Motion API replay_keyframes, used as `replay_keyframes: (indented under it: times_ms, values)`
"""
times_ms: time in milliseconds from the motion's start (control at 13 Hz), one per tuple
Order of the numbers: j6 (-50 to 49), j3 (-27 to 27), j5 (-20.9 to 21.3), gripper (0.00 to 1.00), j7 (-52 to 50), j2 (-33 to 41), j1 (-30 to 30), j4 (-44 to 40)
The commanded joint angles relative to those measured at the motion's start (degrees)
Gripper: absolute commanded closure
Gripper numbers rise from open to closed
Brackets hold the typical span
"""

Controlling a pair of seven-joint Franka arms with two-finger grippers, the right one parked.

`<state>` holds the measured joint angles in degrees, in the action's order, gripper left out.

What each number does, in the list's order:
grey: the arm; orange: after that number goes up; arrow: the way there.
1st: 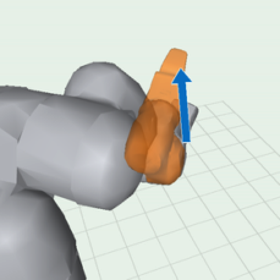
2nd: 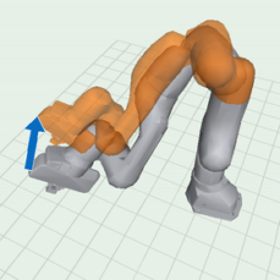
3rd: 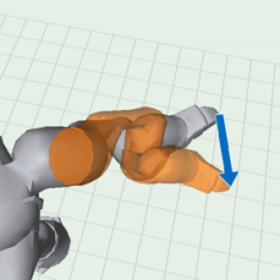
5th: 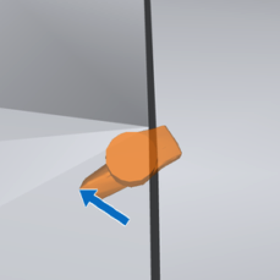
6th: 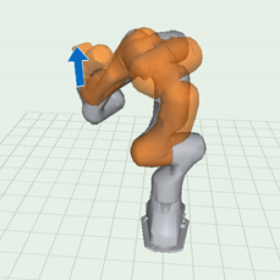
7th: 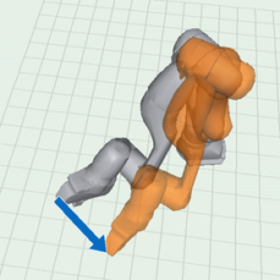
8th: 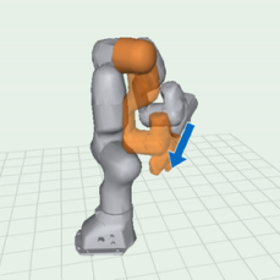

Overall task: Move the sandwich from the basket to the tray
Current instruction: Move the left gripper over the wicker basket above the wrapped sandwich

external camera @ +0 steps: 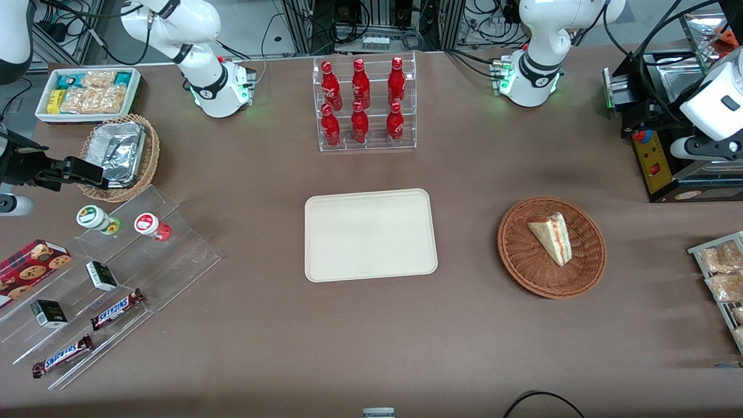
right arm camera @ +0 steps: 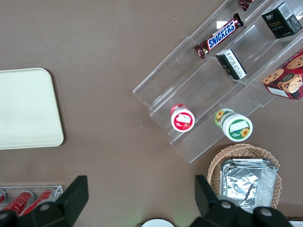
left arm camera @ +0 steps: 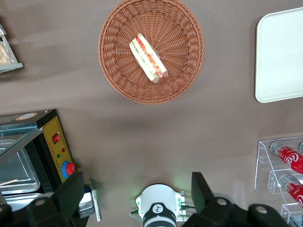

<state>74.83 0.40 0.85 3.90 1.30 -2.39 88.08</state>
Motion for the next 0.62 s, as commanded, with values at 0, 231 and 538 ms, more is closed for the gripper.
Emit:
replay_keyframes:
  times_ms: [0,231,538]
  values:
    - [0.05,-0.05,0.3,0.0,-0.91,-0.25,-0.77,-0.9]
    - [0.67,-0.13,0.47,0.0,-0.91,-0.42,-0.68,-0.55]
    - [4.79,-0.05,0.12,0.0,-0.91,-2.8,-0.77,2.87]
